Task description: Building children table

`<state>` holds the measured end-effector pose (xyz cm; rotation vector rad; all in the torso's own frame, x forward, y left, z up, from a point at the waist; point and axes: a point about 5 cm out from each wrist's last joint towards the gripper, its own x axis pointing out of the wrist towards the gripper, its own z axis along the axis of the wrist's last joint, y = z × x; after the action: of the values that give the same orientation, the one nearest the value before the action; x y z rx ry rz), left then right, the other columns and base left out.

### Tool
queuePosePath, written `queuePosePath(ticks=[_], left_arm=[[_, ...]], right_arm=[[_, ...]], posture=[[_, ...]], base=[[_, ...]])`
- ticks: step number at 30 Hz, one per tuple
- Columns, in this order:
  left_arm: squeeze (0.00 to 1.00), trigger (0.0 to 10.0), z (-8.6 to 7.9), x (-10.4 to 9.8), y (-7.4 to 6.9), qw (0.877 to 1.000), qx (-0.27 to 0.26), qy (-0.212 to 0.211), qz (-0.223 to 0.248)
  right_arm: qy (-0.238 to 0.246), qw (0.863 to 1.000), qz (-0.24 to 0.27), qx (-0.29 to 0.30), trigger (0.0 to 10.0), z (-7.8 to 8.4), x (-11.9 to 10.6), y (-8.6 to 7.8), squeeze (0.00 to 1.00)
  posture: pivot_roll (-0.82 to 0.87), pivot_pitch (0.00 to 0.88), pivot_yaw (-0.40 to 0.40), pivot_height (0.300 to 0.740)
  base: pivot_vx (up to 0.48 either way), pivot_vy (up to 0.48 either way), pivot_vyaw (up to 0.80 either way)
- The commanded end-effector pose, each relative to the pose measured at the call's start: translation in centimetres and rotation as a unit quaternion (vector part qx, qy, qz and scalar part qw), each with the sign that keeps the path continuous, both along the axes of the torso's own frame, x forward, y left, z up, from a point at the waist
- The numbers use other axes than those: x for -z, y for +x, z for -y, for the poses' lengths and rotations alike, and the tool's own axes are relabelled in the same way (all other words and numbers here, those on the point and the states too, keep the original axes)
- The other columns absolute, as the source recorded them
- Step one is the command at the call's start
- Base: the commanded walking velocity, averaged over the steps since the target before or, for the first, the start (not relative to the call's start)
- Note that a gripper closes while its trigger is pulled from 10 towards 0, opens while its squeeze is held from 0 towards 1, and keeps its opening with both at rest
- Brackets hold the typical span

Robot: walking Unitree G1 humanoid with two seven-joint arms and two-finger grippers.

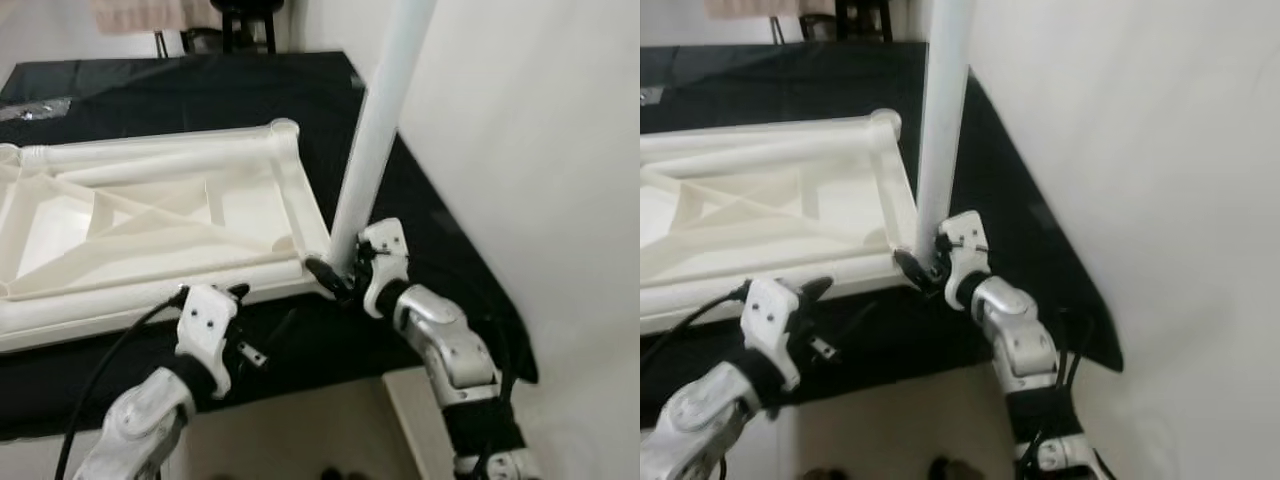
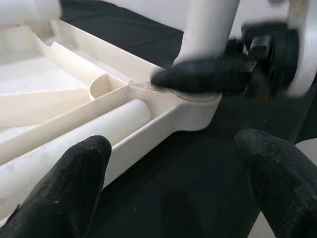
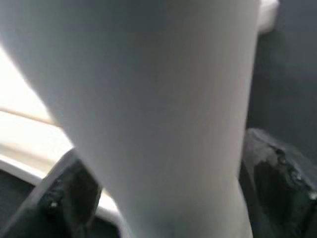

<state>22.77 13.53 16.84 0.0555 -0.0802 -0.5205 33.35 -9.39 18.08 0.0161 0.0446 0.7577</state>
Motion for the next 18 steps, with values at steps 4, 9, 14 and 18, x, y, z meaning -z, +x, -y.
queuePosePath(ticks=[4, 9, 14, 18], left_arm=[[0.0, 10.0, 0.4, 0.4, 0.0, 1.0, 0.004, -0.001, -0.004], [0.0, 10.0, 0.5, 0.5, 0.0, 1.0, 0.005, -0.002, -0.004], [0.0, 10.0, 0.7, 0.5, -0.1, 1.0, 0.004, -0.001, -0.002], [0.0, 10.0, 0.8, 0.6, -0.1, 1.0, 0.003, -0.001, -0.001]], right_arm=[[-0.023, 0.98, 0.066, -0.189, 10.0, 0.9, -2.6, -0.6, 0.0], [-0.041, 0.967, 0.071, -0.242, 10.0, 1.3, -3.3, 0.1, 0.0], [-0.044, 0.952, 0.077, -0.294, 7.3, 1.4, -4.6, 1.4, 0.0], [-0.046, 0.949, 0.079, -0.302, 0.0, 1.5, -5.1, 2.1, 0.0]], posture=[[0.1, 0.216, -0.101, 0.74], [0.11, 0.209, -0.115, 0.74], [0.13, 0.193, -0.132, 0.74], [0.13, 0.191, -0.134, 0.74]], base=[[0.0, 0.0, 0.0], [0.0, 0.0, 0.0], [0.0, 0.0, 0.0], [0.0, 0.0, 0.0]])
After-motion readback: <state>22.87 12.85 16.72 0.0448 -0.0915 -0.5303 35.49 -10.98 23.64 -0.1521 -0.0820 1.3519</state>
